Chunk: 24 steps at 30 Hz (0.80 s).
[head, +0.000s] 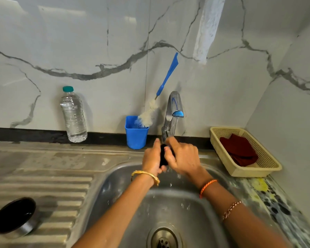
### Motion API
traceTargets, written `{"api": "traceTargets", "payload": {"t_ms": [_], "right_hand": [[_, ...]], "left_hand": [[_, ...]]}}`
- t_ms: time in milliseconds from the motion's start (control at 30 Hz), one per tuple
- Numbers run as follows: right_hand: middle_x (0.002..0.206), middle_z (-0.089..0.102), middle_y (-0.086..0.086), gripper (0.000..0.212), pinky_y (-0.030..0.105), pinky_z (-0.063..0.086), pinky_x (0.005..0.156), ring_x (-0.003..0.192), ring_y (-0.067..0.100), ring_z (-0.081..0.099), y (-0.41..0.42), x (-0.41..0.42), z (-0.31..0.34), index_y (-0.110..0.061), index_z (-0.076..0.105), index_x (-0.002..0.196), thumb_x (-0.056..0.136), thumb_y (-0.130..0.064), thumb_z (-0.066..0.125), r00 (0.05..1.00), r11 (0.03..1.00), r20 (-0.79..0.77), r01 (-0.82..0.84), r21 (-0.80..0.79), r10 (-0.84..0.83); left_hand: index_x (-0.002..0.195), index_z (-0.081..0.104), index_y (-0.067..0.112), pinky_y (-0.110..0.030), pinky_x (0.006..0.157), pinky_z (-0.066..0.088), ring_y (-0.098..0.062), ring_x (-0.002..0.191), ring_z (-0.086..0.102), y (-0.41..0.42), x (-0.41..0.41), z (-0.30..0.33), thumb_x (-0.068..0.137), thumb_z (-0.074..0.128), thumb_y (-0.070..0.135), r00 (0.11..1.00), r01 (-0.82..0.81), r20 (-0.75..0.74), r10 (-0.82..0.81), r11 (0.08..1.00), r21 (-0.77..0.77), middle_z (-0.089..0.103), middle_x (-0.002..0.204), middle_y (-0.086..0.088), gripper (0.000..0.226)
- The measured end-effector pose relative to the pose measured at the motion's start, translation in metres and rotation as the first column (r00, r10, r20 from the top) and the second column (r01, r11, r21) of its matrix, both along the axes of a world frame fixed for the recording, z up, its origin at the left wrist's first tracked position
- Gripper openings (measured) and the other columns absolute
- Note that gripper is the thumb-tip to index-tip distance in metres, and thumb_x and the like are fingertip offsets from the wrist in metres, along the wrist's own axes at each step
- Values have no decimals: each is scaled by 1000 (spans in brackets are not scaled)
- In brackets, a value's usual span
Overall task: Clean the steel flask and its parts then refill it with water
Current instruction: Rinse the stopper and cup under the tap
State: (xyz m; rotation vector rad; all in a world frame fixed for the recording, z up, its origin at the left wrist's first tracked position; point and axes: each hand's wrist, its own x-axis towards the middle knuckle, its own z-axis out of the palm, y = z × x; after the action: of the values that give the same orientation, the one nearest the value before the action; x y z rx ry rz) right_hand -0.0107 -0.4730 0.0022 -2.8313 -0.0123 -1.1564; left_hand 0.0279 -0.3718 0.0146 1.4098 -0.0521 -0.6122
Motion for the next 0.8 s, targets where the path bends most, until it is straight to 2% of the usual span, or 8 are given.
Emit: {"api": "traceTargets", "payload": {"t_ms": [67,167,267,333,433,533,700,800], "right_hand": [[70,62,12,58,33,37,58,66,33,57,10,2,-9,-8,54,95,82,-45,12,987,889,-122,151,433,-109],[79,60,15,49,39,42,70,78,29,55,20,10,-9,-11,53,76,90,-42,18,989,460,-142,149,875,-51],[41,47,3,55,19,36,37,37,11,45,24,9,7,-12,43,56,98,-41,23,984,-125,-153,164,979,93],[30,31,-4,63,11,18,26,22,5,27,21,2,14,-15,34,45,95,-53,25,948,-358,-196,280,891,253],[36,35,-4,60,11,21,34,29,6,31,17,-2,23,-15,42,56,94,-58,23,886,-274,-296,402,873,358],[51,47,2,51,17,32,38,43,11,42,26,-4,38,-13,51,77,98,-50,23,885,-140,-342,400,906,315],[65,54,7,57,28,40,56,65,21,51,37,-16,46,-13,47,57,98,-47,28,849,668,-516,449,593,-113],[68,57,5,46,23,40,59,65,15,50,38,-23,47,-11,57,66,99,-37,38,903,605,-428,352,715,-19]], "left_hand": [[72,53,13,-23,47,44,-17,55,55,-4,-2,4,98,36,42,897,-168,433,92,976,139,53,59,0,43],[94,56,6,-21,55,41,-21,69,60,-2,-1,8,97,38,41,592,-241,802,-85,930,277,61,73,-5,39],[98,54,6,-29,53,46,-25,65,64,2,3,4,95,38,45,261,-359,932,-252,871,336,64,81,-10,42],[97,54,10,-22,38,42,-18,48,61,5,9,-4,89,35,47,82,-337,923,-376,861,380,65,80,-8,42],[123,47,13,-27,64,51,-25,84,61,12,12,-14,92,30,43,19,-272,885,-466,849,453,52,125,-11,47],[128,45,9,-25,87,38,-25,107,44,12,-6,-19,95,38,27,316,-120,926,-208,959,256,38,135,-11,38],[138,31,10,-5,93,35,-10,114,40,18,-25,-5,101,31,17,784,20,621,-8,1000,-13,35,136,-8,37],[142,30,14,-33,103,40,-21,120,45,25,-23,8,101,34,17,946,116,315,-71,985,-126,41,136,-11,41]]}}
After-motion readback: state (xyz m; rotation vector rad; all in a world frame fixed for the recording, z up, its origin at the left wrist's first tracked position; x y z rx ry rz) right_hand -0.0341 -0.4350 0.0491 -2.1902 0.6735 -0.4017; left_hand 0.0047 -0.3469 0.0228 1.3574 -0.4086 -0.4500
